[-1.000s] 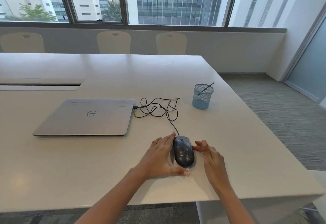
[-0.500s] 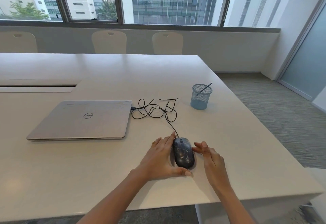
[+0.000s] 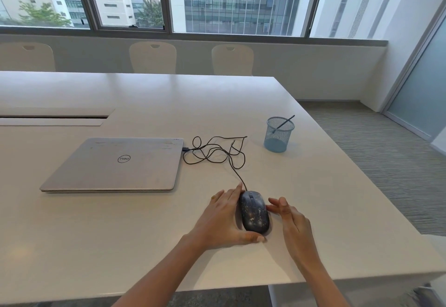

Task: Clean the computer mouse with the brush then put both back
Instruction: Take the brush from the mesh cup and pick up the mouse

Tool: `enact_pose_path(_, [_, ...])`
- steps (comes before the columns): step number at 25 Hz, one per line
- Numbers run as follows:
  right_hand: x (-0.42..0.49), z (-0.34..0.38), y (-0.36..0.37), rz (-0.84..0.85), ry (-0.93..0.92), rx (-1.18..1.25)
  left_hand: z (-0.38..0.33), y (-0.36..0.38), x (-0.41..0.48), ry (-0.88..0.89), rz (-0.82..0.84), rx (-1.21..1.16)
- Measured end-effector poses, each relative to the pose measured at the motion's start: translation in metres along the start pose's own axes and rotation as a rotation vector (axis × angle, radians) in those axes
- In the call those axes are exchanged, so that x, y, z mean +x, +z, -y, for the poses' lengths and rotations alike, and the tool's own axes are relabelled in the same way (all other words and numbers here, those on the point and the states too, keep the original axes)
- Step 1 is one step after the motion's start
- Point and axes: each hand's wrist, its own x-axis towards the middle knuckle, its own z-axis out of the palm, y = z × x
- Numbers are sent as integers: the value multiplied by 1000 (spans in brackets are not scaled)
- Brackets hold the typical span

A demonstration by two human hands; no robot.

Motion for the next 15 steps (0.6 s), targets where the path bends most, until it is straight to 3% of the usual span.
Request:
enact_pose_path(6, [8, 2, -5, -22, 108, 127, 1, -1, 0, 2, -27, -22])
enact_pose_path(12, [73, 35, -29, -331, 29, 199, 1, -3, -1, 5, -58, -57])
enact_pose_path(15, [142, 51, -47, -429, 0, 99, 4, -1, 0, 0, -52, -69])
